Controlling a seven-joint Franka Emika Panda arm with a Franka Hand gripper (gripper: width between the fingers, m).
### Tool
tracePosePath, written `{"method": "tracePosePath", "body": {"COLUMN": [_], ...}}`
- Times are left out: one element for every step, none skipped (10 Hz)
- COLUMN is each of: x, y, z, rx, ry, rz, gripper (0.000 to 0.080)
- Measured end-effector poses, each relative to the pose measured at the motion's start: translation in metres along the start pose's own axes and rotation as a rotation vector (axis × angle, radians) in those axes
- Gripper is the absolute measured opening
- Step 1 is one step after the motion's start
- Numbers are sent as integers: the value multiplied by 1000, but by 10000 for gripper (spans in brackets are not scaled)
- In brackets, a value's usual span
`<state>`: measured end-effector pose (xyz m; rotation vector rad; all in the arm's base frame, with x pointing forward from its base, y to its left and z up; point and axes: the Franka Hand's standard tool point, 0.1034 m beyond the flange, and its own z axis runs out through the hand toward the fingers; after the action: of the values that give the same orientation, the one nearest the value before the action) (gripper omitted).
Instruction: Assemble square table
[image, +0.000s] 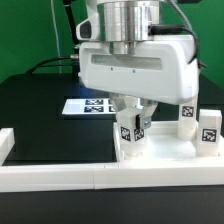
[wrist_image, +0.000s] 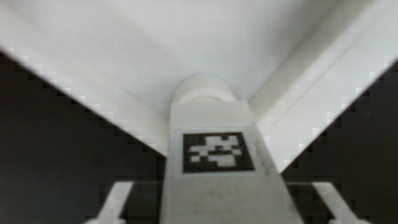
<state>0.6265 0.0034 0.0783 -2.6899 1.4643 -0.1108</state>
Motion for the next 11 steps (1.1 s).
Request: {"method": "tracePosePath", "body": {"x": [0,-2,-7,-12,-14,-16,-16,-16,-16,-15,-14], "y": [1,2,0,-3,-4,-6,-6,-6,-6,-6,-7], "z": [0,1,2,3,3,3,3,3,3,3,2], "rx": [15,25,32,33,36,43,43,43,43,36,31], "ry": [-20,-39,-44,-49,-48,-45,-44,-44,-42,-23,-7], "rz": [173,339,469,545,599,685,678,636,625,442,255], "gripper": [291,291,291,291,291,291,291,291,470,589,589]}}
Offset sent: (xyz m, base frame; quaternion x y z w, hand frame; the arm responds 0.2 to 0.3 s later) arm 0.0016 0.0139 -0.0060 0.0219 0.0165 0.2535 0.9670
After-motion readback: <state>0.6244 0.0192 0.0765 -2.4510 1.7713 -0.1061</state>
